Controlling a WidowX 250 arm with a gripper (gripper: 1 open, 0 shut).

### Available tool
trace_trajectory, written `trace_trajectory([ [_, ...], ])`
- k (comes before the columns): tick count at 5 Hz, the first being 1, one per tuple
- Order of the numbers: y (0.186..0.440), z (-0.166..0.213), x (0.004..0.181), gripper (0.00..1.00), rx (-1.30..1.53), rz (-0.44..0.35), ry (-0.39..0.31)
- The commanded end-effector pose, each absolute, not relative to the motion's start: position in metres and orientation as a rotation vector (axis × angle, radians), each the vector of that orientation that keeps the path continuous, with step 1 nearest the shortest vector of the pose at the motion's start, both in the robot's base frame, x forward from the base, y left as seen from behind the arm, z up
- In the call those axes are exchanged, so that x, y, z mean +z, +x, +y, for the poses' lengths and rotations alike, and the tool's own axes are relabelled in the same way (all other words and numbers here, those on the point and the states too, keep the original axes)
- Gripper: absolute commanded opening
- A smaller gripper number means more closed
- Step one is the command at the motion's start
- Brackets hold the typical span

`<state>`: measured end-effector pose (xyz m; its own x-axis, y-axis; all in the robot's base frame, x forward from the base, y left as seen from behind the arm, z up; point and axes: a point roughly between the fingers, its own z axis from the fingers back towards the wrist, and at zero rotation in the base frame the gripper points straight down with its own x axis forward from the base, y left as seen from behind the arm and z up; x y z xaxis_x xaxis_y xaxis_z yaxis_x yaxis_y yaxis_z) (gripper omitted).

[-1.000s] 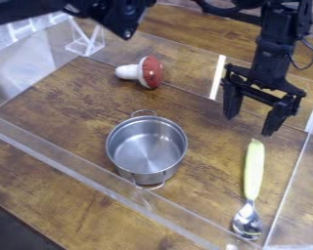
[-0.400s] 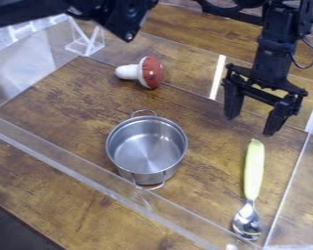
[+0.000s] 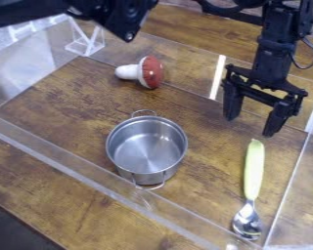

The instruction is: Remove the mushroom from the silver pot and put it on the table

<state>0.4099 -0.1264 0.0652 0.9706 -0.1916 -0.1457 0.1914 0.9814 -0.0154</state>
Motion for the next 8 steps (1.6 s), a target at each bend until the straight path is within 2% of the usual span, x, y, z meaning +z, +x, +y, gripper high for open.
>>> trace_trajectory([
  [1, 0.413, -0.137, 0.089, 1.00, -0.222, 0.090, -0.012],
  [5, 0.414, -0.136, 0.090, 1.00, -0.235, 0.108, -0.024],
  [6, 0.410, -0.136, 0.076, 1.00, -0.235, 0.147, -0.021],
  [8, 0.406, -0.098, 0.086, 1.00, -0.320, 0.179, -0.005],
])
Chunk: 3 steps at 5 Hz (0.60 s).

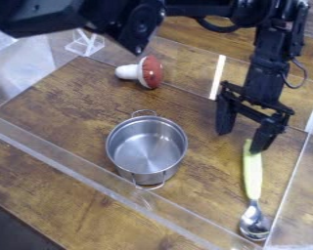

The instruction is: Remove the mushroom from the silver pot and put it on the table

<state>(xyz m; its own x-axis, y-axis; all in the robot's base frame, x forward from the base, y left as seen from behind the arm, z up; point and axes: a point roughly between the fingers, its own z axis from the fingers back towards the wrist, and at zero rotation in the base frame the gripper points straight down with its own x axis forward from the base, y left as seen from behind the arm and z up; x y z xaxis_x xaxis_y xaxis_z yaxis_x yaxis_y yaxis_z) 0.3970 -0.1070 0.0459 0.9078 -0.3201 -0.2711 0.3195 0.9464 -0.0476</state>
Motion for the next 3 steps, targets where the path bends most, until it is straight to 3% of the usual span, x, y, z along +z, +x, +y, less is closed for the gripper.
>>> trace_trajectory([
  [1, 0.4049, -0.0885, 0.0898, 1.00, -0.333, 0.187, -0.001],
  [3, 0.4043, -0.0816, 0.0852, 1.00, -0.363, 0.216, 0.002],
])
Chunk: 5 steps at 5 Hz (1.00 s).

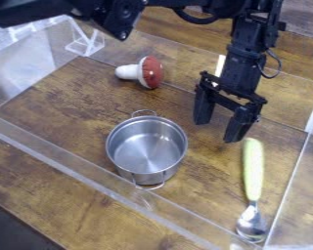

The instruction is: Remove the mushroom from the silver pot and put it on the table

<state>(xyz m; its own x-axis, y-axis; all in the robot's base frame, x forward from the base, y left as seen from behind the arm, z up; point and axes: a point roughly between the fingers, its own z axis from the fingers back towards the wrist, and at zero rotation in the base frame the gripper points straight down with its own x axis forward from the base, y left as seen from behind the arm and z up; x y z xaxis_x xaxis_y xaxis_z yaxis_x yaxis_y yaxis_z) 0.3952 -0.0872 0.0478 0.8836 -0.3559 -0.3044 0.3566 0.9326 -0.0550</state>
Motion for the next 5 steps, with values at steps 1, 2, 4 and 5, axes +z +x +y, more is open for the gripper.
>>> trace_trajectory([
  [1, 0.403, -0.077, 0.082, 1.00, -0.368, 0.235, 0.004],
  [2, 0.402, -0.073, 0.078, 1.00, -0.372, 0.255, 0.006],
  [4, 0.400, -0.066, 0.068, 1.00, -0.387, 0.294, 0.010],
  [5, 0.399, -0.063, 0.063, 1.00, -0.388, 0.315, 0.010],
])
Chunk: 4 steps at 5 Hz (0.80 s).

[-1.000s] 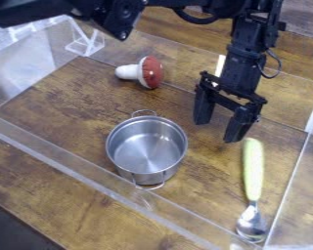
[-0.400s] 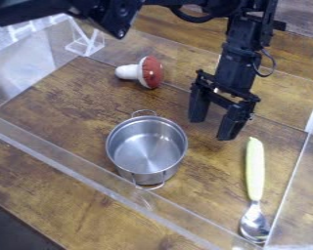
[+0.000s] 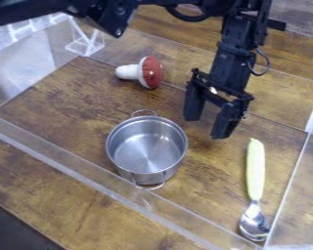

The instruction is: Remove the mushroom from the silver pot and put it on the table

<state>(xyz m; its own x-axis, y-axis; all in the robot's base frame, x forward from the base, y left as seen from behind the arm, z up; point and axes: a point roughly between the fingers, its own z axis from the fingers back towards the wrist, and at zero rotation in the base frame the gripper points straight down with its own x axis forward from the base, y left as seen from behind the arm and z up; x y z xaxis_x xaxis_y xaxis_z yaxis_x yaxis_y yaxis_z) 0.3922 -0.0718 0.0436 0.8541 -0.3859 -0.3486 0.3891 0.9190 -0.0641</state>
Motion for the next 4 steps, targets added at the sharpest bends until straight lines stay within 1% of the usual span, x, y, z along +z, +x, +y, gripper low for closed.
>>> trace_trajectory([
  [1, 0.398, -0.059, 0.060, 1.00, -0.389, 0.329, 0.010],
  [4, 0.397, -0.046, 0.068, 1.00, -0.379, 0.324, -0.001],
])
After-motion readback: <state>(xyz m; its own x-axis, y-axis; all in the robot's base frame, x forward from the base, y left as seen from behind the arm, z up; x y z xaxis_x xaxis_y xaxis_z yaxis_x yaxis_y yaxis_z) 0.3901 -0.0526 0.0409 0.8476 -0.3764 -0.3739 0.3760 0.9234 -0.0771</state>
